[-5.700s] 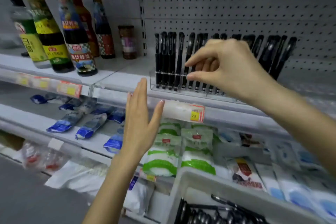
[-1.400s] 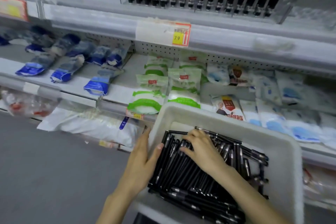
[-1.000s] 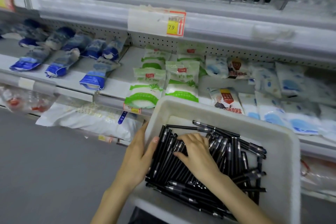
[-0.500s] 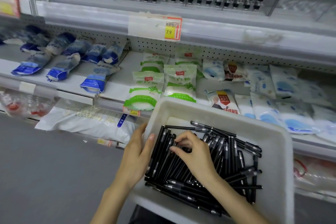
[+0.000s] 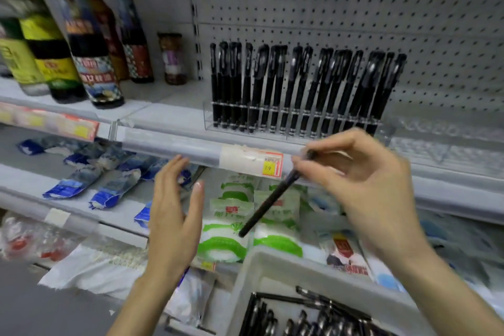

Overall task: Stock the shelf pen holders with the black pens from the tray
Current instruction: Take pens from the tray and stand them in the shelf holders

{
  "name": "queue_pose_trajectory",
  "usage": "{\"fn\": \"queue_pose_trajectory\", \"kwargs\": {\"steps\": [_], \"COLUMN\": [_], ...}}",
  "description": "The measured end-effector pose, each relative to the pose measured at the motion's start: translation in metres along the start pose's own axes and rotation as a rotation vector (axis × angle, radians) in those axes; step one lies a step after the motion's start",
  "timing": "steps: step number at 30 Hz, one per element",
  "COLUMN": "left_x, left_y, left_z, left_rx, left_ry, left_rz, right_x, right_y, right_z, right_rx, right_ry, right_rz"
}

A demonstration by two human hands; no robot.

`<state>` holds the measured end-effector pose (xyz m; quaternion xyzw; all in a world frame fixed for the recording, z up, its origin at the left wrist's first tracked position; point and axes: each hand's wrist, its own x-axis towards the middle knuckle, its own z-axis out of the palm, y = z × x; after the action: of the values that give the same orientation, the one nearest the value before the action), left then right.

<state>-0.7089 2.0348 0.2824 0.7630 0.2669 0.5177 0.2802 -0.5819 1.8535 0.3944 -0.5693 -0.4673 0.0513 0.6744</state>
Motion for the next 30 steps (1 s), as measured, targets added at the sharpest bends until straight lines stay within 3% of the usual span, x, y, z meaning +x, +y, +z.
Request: {"fn": "queue_pose_trajectory", "kwargs": {"steps": [4,8,12,22,30], "left_x": [0.06,0.096,0.106,0.112,0.112], "left_y": [0.016,0.012,-0.01,-0.017,-0.017], "left_z": [0.009,0.027,0.038,0.038,0.037], "left_rx": [0.042,0.102,0.324,0.294,0.27], "left_ry": [0.03,-0.111,-0.204,-0.244,-0.244], "left_rz": [0.128,-0.001,0.073,0.05,0.062], "right_x": [0.072,0.121,0.148,0.169,0.175], "right_y": [-0.032,-0.034,-0.016,0.0,0.001], "right_z": [-0.004,0.003,0.009,0.016,0.019], "right_rx": [-0.123,-0.336,-0.429,-0.537,-0.703], "right_ry": [0.09,0.138,0.119,0.004,-0.024], "right_rz": [-0.276,-0.402,-0.396,-0.247,-0.288]}}
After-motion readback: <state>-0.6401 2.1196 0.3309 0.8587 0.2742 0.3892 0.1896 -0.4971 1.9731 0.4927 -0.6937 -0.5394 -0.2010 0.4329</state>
